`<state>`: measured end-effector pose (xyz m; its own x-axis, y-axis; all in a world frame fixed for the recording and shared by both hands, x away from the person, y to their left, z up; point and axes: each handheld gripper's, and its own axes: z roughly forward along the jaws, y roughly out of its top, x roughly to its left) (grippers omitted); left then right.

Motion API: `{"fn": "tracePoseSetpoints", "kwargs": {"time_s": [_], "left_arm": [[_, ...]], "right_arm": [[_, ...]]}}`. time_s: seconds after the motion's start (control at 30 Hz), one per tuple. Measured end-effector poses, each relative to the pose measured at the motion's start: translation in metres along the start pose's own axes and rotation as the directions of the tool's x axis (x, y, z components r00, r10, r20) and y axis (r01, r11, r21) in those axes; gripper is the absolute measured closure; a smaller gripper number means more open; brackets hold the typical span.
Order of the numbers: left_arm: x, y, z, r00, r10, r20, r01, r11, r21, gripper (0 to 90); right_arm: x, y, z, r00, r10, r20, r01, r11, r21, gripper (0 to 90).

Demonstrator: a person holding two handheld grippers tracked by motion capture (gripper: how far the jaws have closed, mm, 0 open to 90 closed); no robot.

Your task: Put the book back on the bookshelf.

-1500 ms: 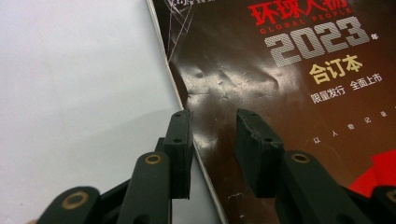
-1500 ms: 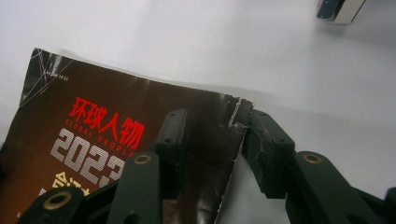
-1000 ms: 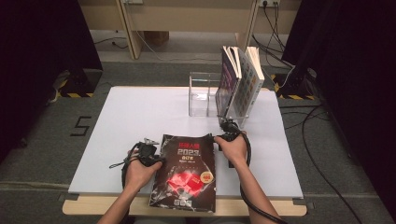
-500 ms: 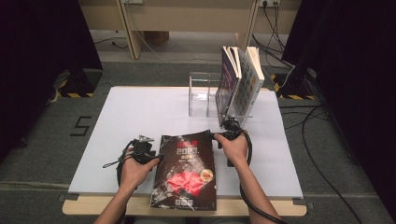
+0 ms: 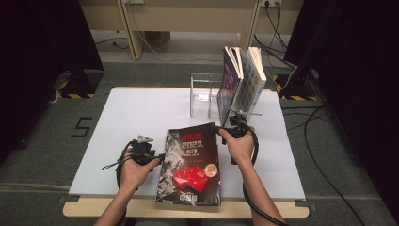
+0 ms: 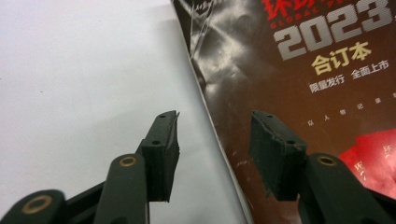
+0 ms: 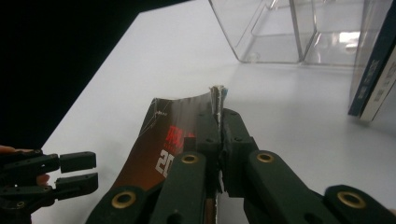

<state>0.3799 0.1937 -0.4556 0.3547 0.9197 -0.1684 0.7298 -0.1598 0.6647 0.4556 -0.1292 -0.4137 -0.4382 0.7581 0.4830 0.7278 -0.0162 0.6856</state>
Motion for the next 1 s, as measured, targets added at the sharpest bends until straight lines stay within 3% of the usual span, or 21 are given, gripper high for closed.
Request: {"fn": "tracePoseSetpoints", "kwargs": {"time_s": [0.2, 0.47, 0.67, 1.0], "left_arm": [[0.003, 0.001, -0.002, 0.9994, -0.035, 0.002, 0.035, 0.9991, -0.022, 49.1], [0.004, 0.003, -0.007, 0.9994, -0.035, -0.007, 0.034, 0.9983, -0.048, 48.8], [0.006, 0.001, -0.005, 0.9995, -0.031, -0.007, 0.03, 0.9988, -0.038, 50.6], [0.007, 0.002, -0.006, 0.9991, -0.038, -0.016, 0.037, 0.9977, -0.056, 49.9]], "right_arm": [[0.006, 0.006, -0.013, 0.9997, -0.023, 0.001, 0.023, 0.998, -0.062, 87.7], [0.017, 0.012, -0.03, 0.9982, -0.059, -0.008, 0.057, 0.988, -0.141, 87.7], [0.021, 0.016, -0.041, 0.997, -0.076, -0.014, 0.072, 0.978, -0.197, 87.7], [0.026, 0.021, -0.048, 0.9947, -0.101, -0.016, 0.094, 0.967, -0.238, 87.7]]}}
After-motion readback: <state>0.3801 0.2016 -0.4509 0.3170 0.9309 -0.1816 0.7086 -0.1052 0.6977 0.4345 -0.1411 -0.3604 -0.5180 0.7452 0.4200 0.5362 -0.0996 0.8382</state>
